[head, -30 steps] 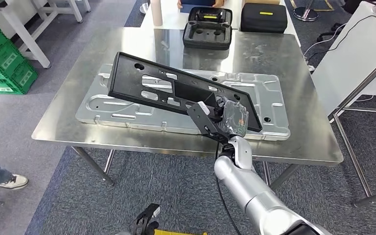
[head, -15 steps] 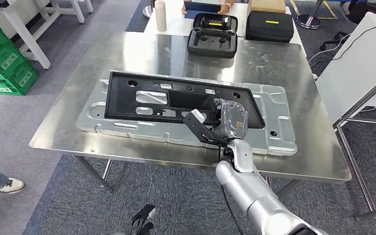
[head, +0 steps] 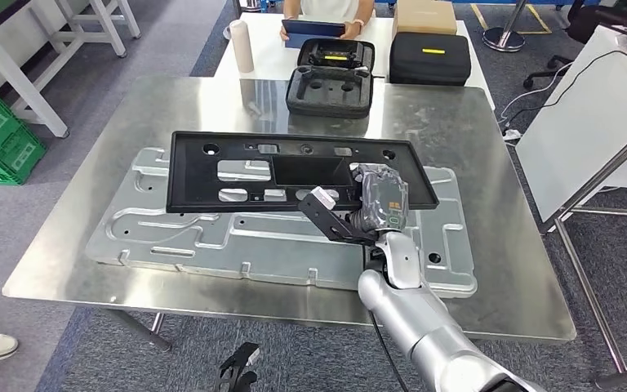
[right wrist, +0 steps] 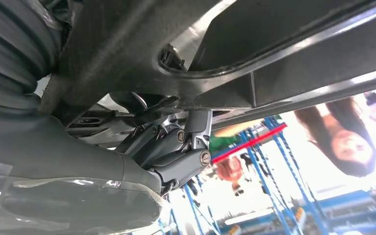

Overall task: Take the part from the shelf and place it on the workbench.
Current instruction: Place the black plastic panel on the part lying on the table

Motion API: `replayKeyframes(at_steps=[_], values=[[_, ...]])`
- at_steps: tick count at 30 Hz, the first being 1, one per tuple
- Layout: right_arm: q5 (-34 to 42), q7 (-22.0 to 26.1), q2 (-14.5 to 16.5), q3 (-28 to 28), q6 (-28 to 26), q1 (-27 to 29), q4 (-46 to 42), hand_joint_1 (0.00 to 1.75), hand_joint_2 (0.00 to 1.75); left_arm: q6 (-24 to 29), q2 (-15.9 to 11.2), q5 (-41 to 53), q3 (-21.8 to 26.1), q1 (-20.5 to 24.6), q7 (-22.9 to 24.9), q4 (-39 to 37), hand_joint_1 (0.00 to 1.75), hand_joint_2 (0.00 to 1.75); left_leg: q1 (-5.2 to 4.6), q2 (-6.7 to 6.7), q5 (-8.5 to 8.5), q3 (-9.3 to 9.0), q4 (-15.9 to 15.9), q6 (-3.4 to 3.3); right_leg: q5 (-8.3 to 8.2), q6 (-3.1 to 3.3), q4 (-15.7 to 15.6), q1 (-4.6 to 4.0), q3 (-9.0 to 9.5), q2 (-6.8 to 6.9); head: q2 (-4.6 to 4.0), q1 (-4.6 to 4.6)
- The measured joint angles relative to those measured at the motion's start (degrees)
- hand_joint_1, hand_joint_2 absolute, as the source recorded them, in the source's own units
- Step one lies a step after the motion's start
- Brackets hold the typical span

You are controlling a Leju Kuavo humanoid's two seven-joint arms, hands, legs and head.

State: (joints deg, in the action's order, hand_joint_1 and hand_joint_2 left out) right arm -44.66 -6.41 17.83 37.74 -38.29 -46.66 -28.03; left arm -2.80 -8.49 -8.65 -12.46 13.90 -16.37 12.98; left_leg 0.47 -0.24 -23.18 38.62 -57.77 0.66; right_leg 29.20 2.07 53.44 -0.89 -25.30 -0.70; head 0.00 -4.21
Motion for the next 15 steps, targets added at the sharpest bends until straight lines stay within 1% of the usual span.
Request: replayKeyframes(at_steps=[1, 2, 4, 5, 6, 7, 8, 9, 10, 11, 12, 13, 14, 15], values=[[-0.48, 0.22, 0.12, -0.29, 0.0, 0.08, -0.01, 1.75, 1.75, 0.01, -0.05, 0.01, 0.0, -0.09, 0.03, 0.0, 0.0, 0.0, -0.16, -0.01, 2.76, -0.34, 1.91, -0.26, 0.87, -0.29, 0.03, -0.12, 0.69, -0.09, 0.0, 0.06], [-0.95, 0.41, 0.21, -0.62, 0.0, 0.11, -0.03, 1.75, 1.75, 0.02, -0.07, 0.01, 0.0, -0.06, 0.02, 0.0, 0.0, 0.0, -0.28, -0.05, 3.92, -0.58, 2.76, -0.47, 1.41, -0.6, 0.37, -0.23, 1.32, -0.18, 0.0, 0.1], [-1.96, 0.85, 0.52, -1.33, -0.01, -0.1, -0.21, 1.75, 1.75, 0.03, 0.03, 0.02, -0.02, 0.25, -0.09, 0.02, 0.0, 0.0, -0.17, -0.14, 3.8, -1.52, 2.67, -0.99, 1.7, -1.12, 1.89, -0.26, 1.52, -0.21, 0.0, 0.14], [-2.4, 1.0, 0.62, -1.74, -0.01, -0.31, -0.32, 1.75, 1.75, 0.05, 0.13, 0.02, -0.03, 0.42, -0.11, 0.03, 0.0, 0.0, -0.08, -0.14, 3.49, -1.93, 2.71, -1.27, 1.66, -1.41, 3.85, -0.23, 0.79, -0.13, 0.0, 0.18], [-2.75, 1.1, 0.72, -2.13, -0.02, -0.48, -0.4, 1.75, 1.75, 0.1, 0.23, 0.01, -0.03, 0.52, -0.1, 0.04, 0.0, 0.0, 0.01, -0.13, 3.24, -2.3, 2.74, -1.55, 2.21, -1.8, 6.68, -0.12, -0.87, -0.03, 0.0, 0.21], [-2.99, 1.11, 0.75, -2.5, -0.02, -0.51, -0.46, 1.75, 1.75, 0.15, 0.29, 0.0, -0.03, 0.57, -0.05, 0.05, 0.0, 0.0, 0.04, -0.15, 2.97, -2.55, 2.78, -1.75, 3.3, -2.23, 10.04, 0.02, -3.0, 0.09, 0.0, 0.26], [-3.16, 1.12, 0.7, -2.86, -0.02, -0.44, -0.48, 1.75, 1.75, 0.2, 0.34, -0.02, -0.03, 0.56, -0.01, 0.05, 0.0, 0.0, 0.05, -0.17, 2.62, -2.73, 2.78, -1.89, 5.04, -2.66, 13.63, 0.19, -5.62, 0.18, 0.0, 0.32], [-3.33, 1.13, 0.65, -3.15, -0.02, -0.27, -0.47, 1.75, 1.75, 0.22, 0.37, -0.05, -0.03, 0.51, 0.02, 0.05, 0.0, 0.0, 0.07, -0.21, 2.29, -2.91, 2.78, -1.95, 6.85, -2.96, 16.56, 0.35, -8.15, 0.24, 0.0, 0.32], [-3.51, 1.14, 0.61, -3.39, -0.02, -0.05, -0.46, 1.75, 1.75, 0.22, 0.38, -0.07, -0.03, 0.44, 0.03, 0.05, 0.0, 0.0, 0.07, -0.28, 1.95, -3.13, 2.77, -1.93, 7.89, -3.08, 18.04, 0.44, -10.06, 0.29, 0.0, 0.33], [-3.71, 1.18, 0.6, -3.6, -0.02, 0.15, -0.46, 1.75, 1.75, 0.25, 0.39, -0.09, -0.04, 0.38, 0.03, 0.05, 0.0, 0.0, 0.06, -0.36, 1.61, -3.45, 2.76, -1.86, 7.6, -3.03, 17.88, 0.48, -11.23, 0.34, 0.0, 0.33], [-3.98, 1.22, 0.61, -3.75, -0.02, 0.28, -0.46, 1.75, 1.75, 0.29, 0.41, -0.09, -0.04, 0.35, 0.02, 0.05, 0.0, 0.0, 0.02, -0.42, 1.28, -3.89, 2.76, -1.78, 5.6, -2.8, 15.62, 0.47, -11.3, 0.37, 0.0, 0.32], [-4.25, 1.27, 0.62, -3.87, -0.02, 0.33, -0.46, 1.75, 1.75, 0.33, 0.45, -0.09, -0.04, 0.36, 0.02, 0.05, 0.0, 0.0, -0.03, -0.47, 0.96, -4.39, 2.77, -1.69, 2.53, -2.43, 11.95, 0.41, -10.57, 0.38, 0.0, 0.32], [-4.53, 1.31, 0.65, -3.95, -0.02, 0.34, -0.47, 1.31, 1.31, 0.37, 0.52, -0.09, -0.04, 0.39, 0.04, 0.05, 0.0, 0.0, -0.1, -0.5, 0.67, -4.87, 2.78, -1.57, -0.78, -1.93, 7.74, 0.26, -9.55, 0.38, 0.0, 0.33], [-4.8, 1.34, 0.67, -4.02, -0.02, 0.35, -0.46, 0.87, 0.87, 0.39, 0.61, -0.09, -0.04, 0.44, 0.09, 0.05, 0.0, 0.44, -0.17, -0.59, 0.43, -5.24, 2.82, -1.39, -2.62, -1.5, 4.43, 0.08, -8.73, 0.35, 0.0, 0.32]])
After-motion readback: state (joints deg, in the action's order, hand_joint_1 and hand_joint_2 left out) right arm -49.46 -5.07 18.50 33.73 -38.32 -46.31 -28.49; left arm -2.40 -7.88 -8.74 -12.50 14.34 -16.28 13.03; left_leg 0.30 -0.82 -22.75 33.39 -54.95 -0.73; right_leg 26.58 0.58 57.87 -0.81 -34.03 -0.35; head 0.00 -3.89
